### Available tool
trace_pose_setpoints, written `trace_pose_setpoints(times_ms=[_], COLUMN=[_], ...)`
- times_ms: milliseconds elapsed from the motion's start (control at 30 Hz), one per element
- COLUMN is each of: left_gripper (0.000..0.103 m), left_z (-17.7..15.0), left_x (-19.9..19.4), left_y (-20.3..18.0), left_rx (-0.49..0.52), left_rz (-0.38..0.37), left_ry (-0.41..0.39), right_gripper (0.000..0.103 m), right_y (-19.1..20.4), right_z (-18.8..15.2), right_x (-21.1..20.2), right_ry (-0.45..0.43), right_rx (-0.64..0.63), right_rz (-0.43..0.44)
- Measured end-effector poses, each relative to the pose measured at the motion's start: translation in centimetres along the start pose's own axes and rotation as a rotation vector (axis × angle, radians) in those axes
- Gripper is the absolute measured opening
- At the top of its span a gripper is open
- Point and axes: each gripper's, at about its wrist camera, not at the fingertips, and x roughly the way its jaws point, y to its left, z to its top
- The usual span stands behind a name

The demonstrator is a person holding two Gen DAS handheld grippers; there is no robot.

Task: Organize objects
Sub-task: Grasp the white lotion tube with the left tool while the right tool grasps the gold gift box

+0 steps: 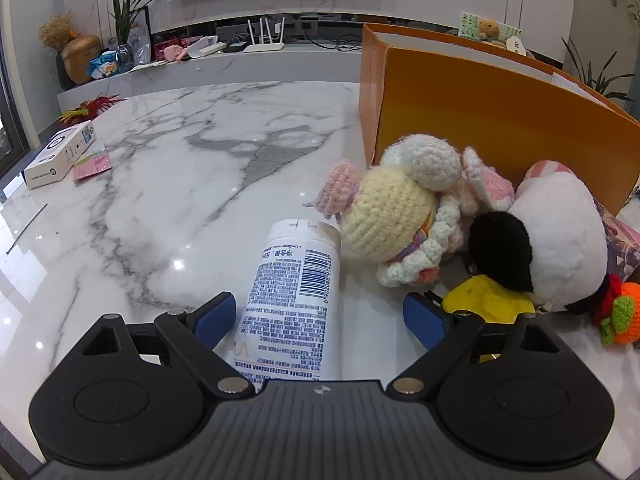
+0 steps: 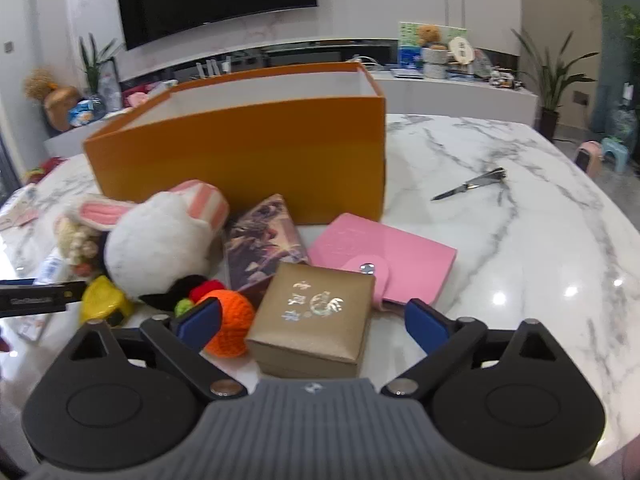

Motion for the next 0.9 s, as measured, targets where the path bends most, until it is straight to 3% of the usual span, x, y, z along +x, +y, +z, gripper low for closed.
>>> trace_pose_setpoints(times_ms=[167,433,533,600,700,833,900], left_gripper=[0.103,0.103,0.103,0.103,0.103,0.103,0.103], left_z=[0.0,-0.3,-0.3,-0.3,-0.4,-0.5,-0.5], left_x=[-0.1,-0.2,-0.2,-0.2,-0.3,-0.3,-0.3], left_y=[-0.1,-0.3,-0.3,-0.4,-0.4,-0.4,-0.4], left_rx=[-0.003,-0.01,-0.018,-0.02,-0.02,-0.018,-0.018], left_rz=[0.001,0.006,0.013,0.014,0.012,0.009,0.008], left_ry=[0.0,-0.014,-0.018,-0.021,-0.023,-0.032,-0.034], right_gripper=[0.078,0.074,0.076,0.102,0.102,0.102,0.096], right_y=[-0.7,0.5,0.5,0.6,1.1,0.4,0.4], right_z=[0.0,-1.0,-1.0,-1.2,-1.5,-1.3,-1.3], right_x=[1.0,2.5,2.6,3.1,3.3,3.3,3.3], right_ry=[0.025,0.077,0.076,0.107,0.115,0.096,0.087], right_rx=[0.069,-0.005,-0.002,-0.019,-0.067,-0.016,-0.022], right_rz=[0.004,-0.022,-0.02,-0.047,-0.064,-0.055,-0.064])
